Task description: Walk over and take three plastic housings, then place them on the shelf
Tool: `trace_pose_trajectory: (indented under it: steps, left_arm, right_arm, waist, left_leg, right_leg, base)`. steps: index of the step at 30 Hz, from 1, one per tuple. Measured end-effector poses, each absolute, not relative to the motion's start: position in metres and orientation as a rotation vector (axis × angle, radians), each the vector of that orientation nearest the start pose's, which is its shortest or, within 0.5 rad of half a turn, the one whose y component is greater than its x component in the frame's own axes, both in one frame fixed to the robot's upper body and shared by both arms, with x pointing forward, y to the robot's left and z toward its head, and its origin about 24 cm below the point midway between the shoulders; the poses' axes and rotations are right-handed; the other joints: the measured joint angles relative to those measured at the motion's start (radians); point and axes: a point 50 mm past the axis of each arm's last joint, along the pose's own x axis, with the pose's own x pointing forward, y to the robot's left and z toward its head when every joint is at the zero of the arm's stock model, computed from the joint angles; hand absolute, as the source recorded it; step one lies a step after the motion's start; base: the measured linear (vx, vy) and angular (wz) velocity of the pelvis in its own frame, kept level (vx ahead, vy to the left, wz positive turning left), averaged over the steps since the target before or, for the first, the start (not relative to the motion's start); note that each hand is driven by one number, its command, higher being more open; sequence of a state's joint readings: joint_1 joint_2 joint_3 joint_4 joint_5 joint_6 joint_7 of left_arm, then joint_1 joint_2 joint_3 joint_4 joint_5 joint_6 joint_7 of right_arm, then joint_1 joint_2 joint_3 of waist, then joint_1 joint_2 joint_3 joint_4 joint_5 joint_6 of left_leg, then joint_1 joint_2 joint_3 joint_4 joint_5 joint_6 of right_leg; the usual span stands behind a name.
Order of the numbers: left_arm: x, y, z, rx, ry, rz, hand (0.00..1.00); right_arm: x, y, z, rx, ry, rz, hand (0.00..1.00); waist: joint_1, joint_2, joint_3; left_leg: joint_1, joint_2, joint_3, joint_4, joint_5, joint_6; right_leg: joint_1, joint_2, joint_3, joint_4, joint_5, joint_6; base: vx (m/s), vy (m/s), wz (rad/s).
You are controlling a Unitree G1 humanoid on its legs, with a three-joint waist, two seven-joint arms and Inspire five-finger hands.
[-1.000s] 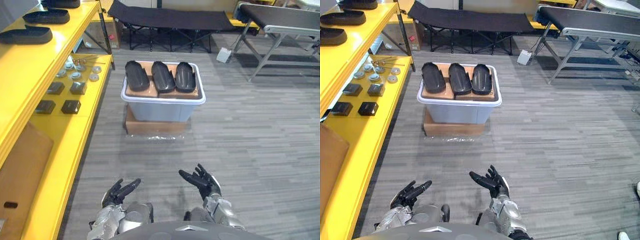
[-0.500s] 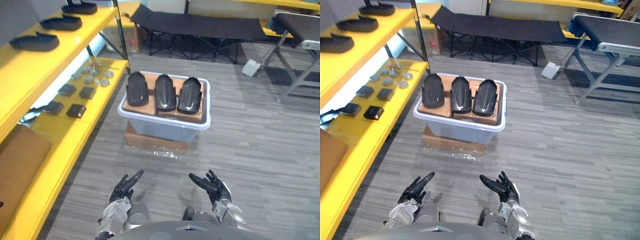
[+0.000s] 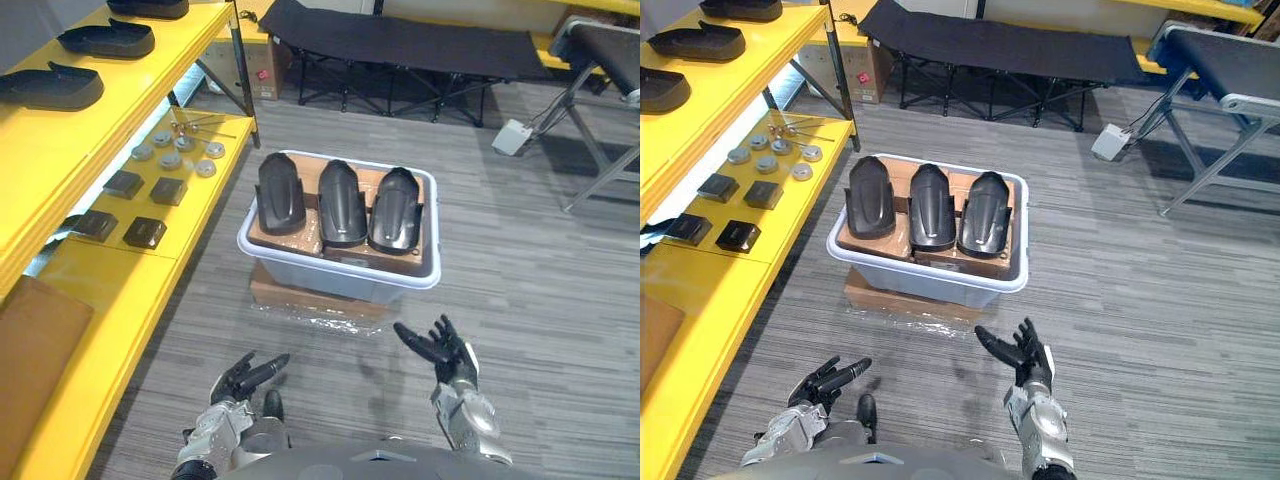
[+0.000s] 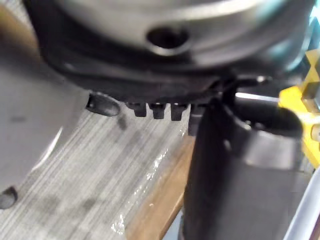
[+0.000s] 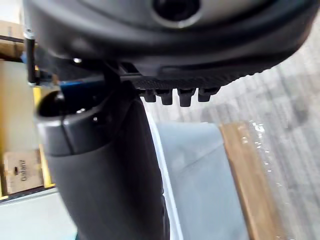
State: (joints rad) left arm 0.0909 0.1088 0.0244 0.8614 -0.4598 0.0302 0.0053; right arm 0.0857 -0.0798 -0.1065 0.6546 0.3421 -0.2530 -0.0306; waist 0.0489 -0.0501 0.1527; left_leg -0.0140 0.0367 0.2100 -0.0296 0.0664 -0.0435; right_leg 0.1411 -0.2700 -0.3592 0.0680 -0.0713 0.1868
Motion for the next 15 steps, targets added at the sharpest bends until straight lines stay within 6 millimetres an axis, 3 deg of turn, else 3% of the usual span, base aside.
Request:
trace_pose_trajectory:
  steps: [4, 5, 8, 12, 15]
  left_arm:
    - [0.109, 0.205, -0.148, -0.318, 0.991, 0.345, 1.00]
    - [0.098, 0.207, -0.150, -0.322, 1.012, 0.368, 1.00]
    - [0.089, 0.217, -0.151, -0.328, 1.024, 0.415, 1.00]
    - [0.083, 0.225, -0.151, -0.317, 1.016, 0.436, 1.00]
    - [0.090, 0.232, -0.146, -0.265, 0.972, 0.407, 1.00]
  right_arm:
    - [0.206, -0.212, -0.036, 0.187, 0.192, -0.311, 1.00]
    - [0.212, -0.216, -0.014, 0.178, 0.103, -0.304, 1.00]
    - [0.223, -0.230, 0.021, 0.154, -0.009, -0.298, 1.00]
    - [0.231, -0.242, 0.024, 0.188, 0.024, -0.305, 1.00]
    - [0.255, -0.257, 0.026, 0.188, 0.057, -0.342, 1.00]
  waist:
    - [-0.004, 0.007, -0.001]
    - [-0.005, 0.006, -0.001]
    - [-0.005, 0.001, -0.002]
    - [-0.012, -0.019, 0.002]
    - [-0.022, -0.035, 0.045]
  left_leg:
    - [0.024, -0.006, 0.009, -0.039, 0.007, 0.009]
    - [0.030, -0.003, 0.016, -0.049, 0.009, 0.011]
    - [0.031, 0.010, 0.024, -0.053, 0.012, 0.011]
    - [0.009, 0.010, 0.022, -0.055, 0.019, 0.012]
    - [-0.077, 0.011, 0.004, -0.057, 0.046, 0.013]
  right_leg:
    - [-0.004, -0.003, 0.006, 0.000, 0.027, -0.004]
    - [-0.013, 0.002, 0.009, 0.001, 0.036, -0.005]
    - [-0.018, 0.016, 0.011, 0.001, 0.060, -0.015]
    - [-0.038, 0.016, 0.010, 0.001, 0.060, -0.016]
    - [-0.109, 0.019, 0.008, -0.001, 0.053, -0.027]
  base:
    - [0.07, 0.070, -0.07]
    - [0.01, 0.010, -0.15]
    - [0.00, 0.007, -0.12]
    - [-0.06, 0.012, -0.02]
    - [-0.16, 0.011, 0.15]
